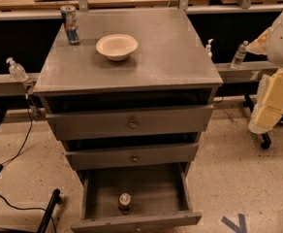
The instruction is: Pick orange can from bottom drawer and place on counter
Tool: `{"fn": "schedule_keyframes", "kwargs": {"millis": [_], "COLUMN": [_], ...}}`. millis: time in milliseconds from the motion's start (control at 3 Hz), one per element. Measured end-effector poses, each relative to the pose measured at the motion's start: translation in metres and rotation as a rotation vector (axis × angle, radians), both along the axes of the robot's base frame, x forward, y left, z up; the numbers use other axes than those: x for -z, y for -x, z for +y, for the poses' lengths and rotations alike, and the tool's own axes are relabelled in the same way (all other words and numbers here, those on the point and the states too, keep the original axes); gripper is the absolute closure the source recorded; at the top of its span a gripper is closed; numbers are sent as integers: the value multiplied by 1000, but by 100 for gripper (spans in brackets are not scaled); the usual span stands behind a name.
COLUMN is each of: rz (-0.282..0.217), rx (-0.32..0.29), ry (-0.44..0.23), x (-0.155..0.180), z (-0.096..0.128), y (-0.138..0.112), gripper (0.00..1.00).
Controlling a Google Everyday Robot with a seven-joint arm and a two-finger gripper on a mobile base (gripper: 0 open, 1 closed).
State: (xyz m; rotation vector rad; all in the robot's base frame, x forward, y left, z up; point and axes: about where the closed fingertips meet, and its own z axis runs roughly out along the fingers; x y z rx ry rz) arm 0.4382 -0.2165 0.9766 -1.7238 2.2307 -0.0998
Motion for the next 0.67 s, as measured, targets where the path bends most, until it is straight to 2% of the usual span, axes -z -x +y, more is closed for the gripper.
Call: {"fn": "schedule_keyframes", "kwargs": {"millis": [667], "rz": [-7], "rx": [-22], "ry": [19], "x": [-5], "z": [0], "y": [0], "gripper": [0]}}
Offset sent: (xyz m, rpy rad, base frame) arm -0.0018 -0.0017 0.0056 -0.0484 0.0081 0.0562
